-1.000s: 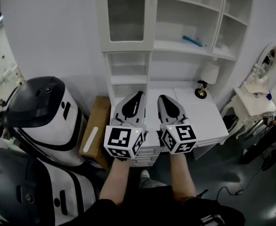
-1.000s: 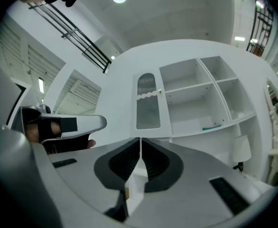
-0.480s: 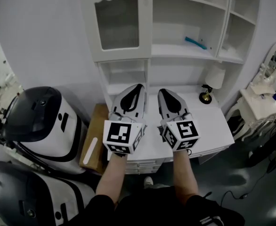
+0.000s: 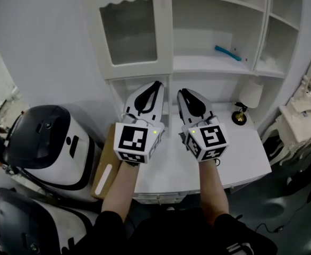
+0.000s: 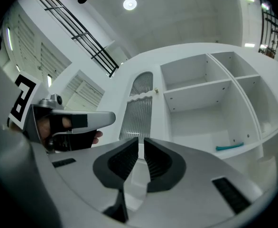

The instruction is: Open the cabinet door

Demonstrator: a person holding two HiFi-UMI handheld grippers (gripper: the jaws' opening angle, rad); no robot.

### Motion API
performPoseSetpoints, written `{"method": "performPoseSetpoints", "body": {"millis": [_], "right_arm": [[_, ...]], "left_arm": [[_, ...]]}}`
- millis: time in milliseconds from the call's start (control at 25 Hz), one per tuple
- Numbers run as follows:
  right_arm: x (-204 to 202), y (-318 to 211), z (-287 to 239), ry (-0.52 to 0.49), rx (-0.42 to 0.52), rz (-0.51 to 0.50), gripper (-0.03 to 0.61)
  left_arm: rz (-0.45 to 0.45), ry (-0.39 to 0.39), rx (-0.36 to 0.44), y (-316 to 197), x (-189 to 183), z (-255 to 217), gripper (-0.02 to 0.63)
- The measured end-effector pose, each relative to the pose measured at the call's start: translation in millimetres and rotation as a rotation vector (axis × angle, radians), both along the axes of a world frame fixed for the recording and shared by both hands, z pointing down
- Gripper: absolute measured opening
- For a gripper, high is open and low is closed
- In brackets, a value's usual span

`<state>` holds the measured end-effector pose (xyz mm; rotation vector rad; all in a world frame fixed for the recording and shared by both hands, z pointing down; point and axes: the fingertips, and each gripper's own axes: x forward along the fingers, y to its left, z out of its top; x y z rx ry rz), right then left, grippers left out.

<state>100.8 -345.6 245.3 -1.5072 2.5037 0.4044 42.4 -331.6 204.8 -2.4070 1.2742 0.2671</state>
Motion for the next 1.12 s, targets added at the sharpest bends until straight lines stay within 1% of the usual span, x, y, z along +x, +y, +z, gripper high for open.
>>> {"method": "performPoseSetpoints", "body": {"millis": [160,360,600,720,920,1000,1080,1120], "right_arm": [[-0.2,-23.3,-6.3,0.020,0.014,-0.022,0.071],[-0.9,-51.6,-17.2,0.019,0.033,-0.030,0.072],[-0.5,-81.3,-35.2,0.043,0.081,-0.044,0.084],[-0.7,-93.5,-41.7,0.054,0.088,-0.059,0.098],[-7.9,-112.3,-53.3,0.068,0.105,-0.087,0.114],[-9.2,-119.7,-57.5,0.044,0.101,-0.095,0.128],[-9.7,-126.0,-61.0,0.002,0.091,-0.100,0.166],[-10.1,-129.3,-62.6,-0.006,0.089,-0.097,0.172]], "left_arm": [[-0.006,-0.024,0.049,-15.7,4.2,-16.0,0.014],[-0.022,-0.054,0.110,-36.8,0.9,-40.7,0.014],[-0.043,-0.083,0.186,-59.4,1.1,-75.2,0.014],[-0.074,-0.097,0.220,-70.3,-1.1,-92.8,0.014],[-0.141,-0.160,0.263,-91.8,-1.4,-117.3,0.014],[-0.161,-0.182,0.283,-98.7,-0.1,-125.7,0.015],[-0.173,-0.198,0.303,-104.4,2.5,-133.8,0.015],[-0.178,-0.207,0.312,-107.8,4.6,-137.6,0.015]]}}
